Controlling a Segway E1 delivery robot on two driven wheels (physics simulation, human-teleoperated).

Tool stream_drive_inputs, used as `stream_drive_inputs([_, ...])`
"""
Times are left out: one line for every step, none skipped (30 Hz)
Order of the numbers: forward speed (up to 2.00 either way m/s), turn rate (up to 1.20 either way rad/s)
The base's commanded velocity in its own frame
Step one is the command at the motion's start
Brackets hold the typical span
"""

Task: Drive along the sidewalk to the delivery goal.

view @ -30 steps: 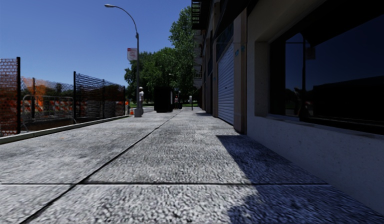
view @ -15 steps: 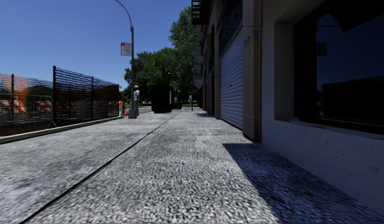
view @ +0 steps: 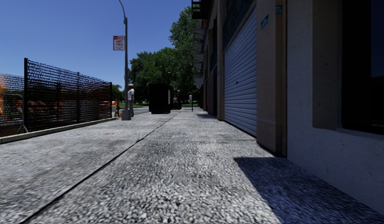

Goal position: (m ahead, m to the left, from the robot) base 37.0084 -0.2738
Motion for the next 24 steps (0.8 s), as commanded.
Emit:
stream_drive_inputs([2.00,0.00])
stream_drive_inputs([2.00,0.00])
stream_drive_inputs([2.00,0.00])
stream_drive_inputs([2.00,0.00])
stream_drive_inputs([2.00,0.00])
stream_drive_inputs([2.00,0.00])
stream_drive_inputs([2.00,0.00])
stream_drive_inputs([2.00,0.00])
stream_drive_inputs([2.00,0.00])
stream_drive_inputs([2.00,0.00])
stream_drive_inputs([2.00,0.00])
stream_drive_inputs([2.00,0.00])
stream_drive_inputs([2.00,0.00])
stream_drive_inputs([2.00,0.00])
stream_drive_inputs([2.00,0.00])
stream_drive_inputs([2.00,0.00])
stream_drive_inputs([2.00,0.00])
stream_drive_inputs([2.00,0.00])
stream_drive_inputs([2.00,0.00])
stream_drive_inputs([2.00,0.00])
stream_drive_inputs([2.00,0.00])
stream_drive_inputs([2.00,0.00])
stream_drive_inputs([2.00,0.00])
stream_drive_inputs([2.00,0.00])
